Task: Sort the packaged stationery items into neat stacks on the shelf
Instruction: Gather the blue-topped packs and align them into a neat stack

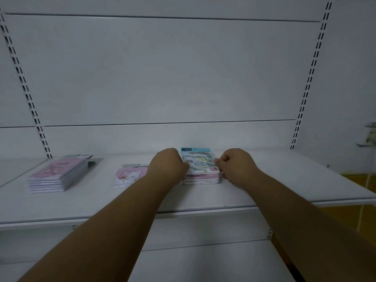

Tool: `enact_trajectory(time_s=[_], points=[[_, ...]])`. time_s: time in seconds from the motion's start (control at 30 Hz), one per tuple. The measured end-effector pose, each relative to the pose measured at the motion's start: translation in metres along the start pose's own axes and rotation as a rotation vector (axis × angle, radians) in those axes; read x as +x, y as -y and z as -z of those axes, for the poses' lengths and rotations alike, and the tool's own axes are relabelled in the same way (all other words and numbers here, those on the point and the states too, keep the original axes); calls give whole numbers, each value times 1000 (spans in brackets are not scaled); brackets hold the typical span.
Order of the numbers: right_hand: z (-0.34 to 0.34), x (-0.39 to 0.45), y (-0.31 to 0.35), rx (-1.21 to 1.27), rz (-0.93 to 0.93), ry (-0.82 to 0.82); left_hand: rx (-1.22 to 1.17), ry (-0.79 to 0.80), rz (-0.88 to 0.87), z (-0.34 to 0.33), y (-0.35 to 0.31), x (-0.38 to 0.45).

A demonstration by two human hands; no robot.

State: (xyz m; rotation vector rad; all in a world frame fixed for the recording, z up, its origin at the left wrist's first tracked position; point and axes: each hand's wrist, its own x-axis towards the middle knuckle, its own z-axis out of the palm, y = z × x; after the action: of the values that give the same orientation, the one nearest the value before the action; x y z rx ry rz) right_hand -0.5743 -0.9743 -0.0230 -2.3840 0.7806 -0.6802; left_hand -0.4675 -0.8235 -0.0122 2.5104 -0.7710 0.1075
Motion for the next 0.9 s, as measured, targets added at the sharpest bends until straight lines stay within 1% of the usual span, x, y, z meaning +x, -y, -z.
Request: enact_trajectory(time_s=[0.07, 0.13, 0.23, 0.33, 0.47, 0.6, 0.7, 0.9], points=[[2, -9, -3, -23, 35, -35, -9, -46, -8, 0, 2, -9], [5, -22, -10, -57, 89, -32, 13, -57, -24, -1, 7, -21], [10, -36, -19, -97, 166, 31, 103, -43, -82, 1, 11, -33], [10, -38, -18, -110, 216, 69, 124, -62, -104, 3, 13, -36], [7, -37, -17, -118, 191, 18, 72, -73, -90, -2, 17, -38], [6, -35, -15, -161, 216, 46, 93, -95, -110, -6, 18, -39], [5, -35, -14, -164, 214, 37, 104, -105, -118, -7, 18, -39], [6, -37, -16, -176, 208, 34, 113, -91, -81, -11, 20, -37]])
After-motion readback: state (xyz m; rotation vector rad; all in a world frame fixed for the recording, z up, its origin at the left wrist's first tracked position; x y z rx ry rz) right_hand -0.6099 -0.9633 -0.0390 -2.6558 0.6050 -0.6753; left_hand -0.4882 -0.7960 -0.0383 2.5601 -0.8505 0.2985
